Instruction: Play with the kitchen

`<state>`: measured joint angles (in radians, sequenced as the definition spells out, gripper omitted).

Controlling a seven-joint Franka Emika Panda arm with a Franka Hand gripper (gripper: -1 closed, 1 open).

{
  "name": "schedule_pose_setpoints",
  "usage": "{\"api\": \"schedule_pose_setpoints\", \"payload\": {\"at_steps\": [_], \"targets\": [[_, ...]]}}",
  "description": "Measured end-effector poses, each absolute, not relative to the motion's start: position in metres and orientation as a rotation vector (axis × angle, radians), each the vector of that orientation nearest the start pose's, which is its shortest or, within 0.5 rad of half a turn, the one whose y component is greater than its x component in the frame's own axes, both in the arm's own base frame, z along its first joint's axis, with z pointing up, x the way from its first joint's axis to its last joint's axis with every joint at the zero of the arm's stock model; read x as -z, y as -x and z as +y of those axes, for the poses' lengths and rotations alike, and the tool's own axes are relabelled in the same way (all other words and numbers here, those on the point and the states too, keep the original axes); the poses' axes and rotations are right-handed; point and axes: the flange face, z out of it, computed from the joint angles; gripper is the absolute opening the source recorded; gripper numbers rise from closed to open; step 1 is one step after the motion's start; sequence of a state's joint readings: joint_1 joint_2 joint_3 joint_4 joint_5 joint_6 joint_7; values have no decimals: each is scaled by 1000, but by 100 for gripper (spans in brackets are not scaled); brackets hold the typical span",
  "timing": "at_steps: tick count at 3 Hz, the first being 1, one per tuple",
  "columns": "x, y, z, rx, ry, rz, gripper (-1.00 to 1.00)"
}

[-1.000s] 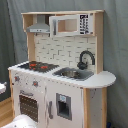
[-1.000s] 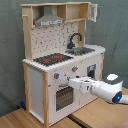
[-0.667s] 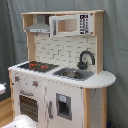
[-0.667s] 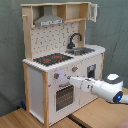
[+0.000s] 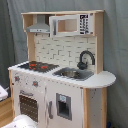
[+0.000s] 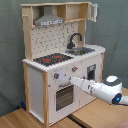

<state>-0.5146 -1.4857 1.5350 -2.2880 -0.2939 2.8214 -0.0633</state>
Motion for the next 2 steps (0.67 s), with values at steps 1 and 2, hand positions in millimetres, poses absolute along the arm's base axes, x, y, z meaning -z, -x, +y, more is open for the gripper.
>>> {"api": "schedule_pose_setpoints", "payload": {"at_steps": [1, 2], "targets": [[-329, -209, 517, -1102, -1045, 1285, 100], [-318, -211, 514, -1168, -1115, 1254, 100]]}}
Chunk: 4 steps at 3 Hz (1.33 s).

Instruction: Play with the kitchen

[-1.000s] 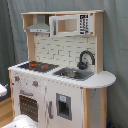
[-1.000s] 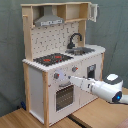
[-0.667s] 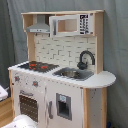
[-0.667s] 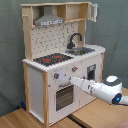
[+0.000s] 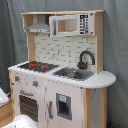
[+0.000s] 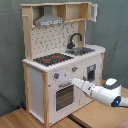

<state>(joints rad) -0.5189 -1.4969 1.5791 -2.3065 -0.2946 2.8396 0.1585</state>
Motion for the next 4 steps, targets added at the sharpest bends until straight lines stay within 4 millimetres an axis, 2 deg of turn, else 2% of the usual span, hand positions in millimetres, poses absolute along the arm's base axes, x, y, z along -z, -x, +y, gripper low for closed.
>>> {"api": "schedule_pose_setpoints", "payload": {"at_steps": [2, 4], "targets": [[-314, -229, 496, -1298, -1268, 1182, 100], [-308, -258, 465, -1412, -1428, 1106, 100]]}}
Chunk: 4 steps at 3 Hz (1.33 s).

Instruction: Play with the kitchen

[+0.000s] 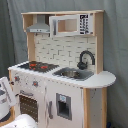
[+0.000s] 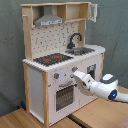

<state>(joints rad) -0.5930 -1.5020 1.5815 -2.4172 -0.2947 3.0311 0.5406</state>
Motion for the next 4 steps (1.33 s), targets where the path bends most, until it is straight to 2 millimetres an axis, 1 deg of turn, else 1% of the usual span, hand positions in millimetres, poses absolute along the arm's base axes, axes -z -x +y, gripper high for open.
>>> {"api": "schedule_pose_setpoints", "payload": {"at_steps": [1, 2, 3, 4], "targets": [[-305, -269, 451, -1462, -1497, 1068, 100], [-296, -279, 438, -1509, -1578, 1017, 100], [-284, -289, 430, -1541, -1655, 956, 100], [-278, -301, 422, -1579, -1734, 868, 100]]}}
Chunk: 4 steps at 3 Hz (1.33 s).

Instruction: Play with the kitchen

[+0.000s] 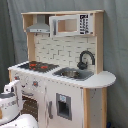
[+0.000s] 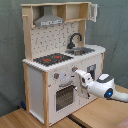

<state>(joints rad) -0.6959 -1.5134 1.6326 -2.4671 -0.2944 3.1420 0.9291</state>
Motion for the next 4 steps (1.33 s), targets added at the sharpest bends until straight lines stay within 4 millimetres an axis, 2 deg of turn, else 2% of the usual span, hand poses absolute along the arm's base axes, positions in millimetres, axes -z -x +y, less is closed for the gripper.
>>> {"api": "schedule_pose_setpoints", "payload": {"at_steps": [2, 3, 4], "targets": [[-258, -321, 419, -1652, -1861, 737, 100], [-254, -345, 423, -1654, -1887, 698, 100], [-251, -345, 423, -1645, -1883, 677, 100]]}}
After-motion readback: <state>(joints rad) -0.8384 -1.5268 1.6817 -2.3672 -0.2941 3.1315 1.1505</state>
